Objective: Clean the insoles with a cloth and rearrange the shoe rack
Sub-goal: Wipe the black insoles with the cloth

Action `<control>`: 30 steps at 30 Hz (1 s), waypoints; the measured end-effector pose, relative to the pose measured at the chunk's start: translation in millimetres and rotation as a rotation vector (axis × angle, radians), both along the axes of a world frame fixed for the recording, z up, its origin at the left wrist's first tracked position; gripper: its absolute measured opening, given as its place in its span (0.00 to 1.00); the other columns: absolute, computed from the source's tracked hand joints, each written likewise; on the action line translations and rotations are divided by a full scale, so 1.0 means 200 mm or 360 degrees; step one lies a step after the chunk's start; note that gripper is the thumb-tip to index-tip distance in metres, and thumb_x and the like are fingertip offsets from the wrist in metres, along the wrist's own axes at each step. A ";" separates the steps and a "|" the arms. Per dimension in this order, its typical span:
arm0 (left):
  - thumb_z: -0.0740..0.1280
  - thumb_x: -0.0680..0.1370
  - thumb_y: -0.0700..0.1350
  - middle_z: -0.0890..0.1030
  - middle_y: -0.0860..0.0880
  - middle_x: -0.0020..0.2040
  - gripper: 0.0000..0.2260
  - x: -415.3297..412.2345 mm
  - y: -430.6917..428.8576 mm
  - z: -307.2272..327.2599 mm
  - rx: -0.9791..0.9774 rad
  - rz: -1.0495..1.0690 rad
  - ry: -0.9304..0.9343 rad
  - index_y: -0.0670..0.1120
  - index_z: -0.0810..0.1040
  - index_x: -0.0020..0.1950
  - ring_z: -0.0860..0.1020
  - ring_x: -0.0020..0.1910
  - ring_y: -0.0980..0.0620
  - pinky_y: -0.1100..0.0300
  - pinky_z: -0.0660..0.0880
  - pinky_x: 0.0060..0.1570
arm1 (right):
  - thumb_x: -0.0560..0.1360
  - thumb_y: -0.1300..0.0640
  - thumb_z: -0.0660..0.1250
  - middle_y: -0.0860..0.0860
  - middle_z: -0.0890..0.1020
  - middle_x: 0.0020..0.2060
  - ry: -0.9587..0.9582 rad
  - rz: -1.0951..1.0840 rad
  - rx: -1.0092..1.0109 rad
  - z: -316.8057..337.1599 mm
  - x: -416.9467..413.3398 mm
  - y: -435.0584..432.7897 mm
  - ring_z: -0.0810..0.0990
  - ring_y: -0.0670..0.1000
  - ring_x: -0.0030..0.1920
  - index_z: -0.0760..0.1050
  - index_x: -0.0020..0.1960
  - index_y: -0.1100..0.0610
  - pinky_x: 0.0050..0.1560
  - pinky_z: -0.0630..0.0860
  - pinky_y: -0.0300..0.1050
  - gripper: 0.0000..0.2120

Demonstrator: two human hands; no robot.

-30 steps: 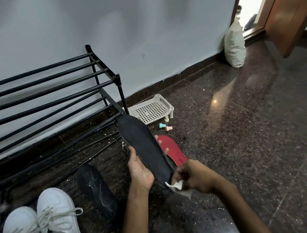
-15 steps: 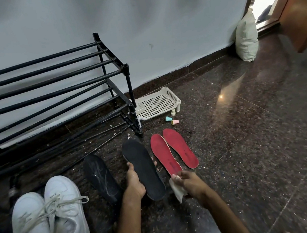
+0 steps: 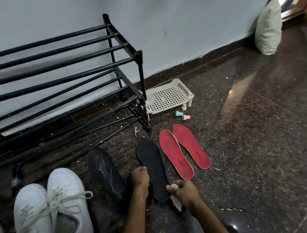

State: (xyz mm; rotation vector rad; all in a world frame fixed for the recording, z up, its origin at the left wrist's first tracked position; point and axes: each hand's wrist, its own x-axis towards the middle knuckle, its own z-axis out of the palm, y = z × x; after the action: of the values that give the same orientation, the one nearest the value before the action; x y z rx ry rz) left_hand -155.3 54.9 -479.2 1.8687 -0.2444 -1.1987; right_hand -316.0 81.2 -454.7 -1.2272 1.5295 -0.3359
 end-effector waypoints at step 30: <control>0.69 0.71 0.42 0.83 0.37 0.48 0.13 0.53 0.29 -0.01 0.0352 0.0332 -0.0657 0.40 0.79 0.55 0.82 0.46 0.36 0.49 0.80 0.47 | 0.74 0.53 0.71 0.53 0.84 0.43 0.0222 0.0061 -0.0222 0.07 -0.07 -0.10 0.82 0.52 0.46 0.82 0.48 0.55 0.46 0.76 0.43 0.07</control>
State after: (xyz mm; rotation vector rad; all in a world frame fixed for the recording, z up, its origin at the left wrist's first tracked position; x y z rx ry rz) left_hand -48.4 112.6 -480.3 2.2656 -0.1395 -0.7145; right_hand -329.2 61.2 -439.9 -1.4127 1.6210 -0.3427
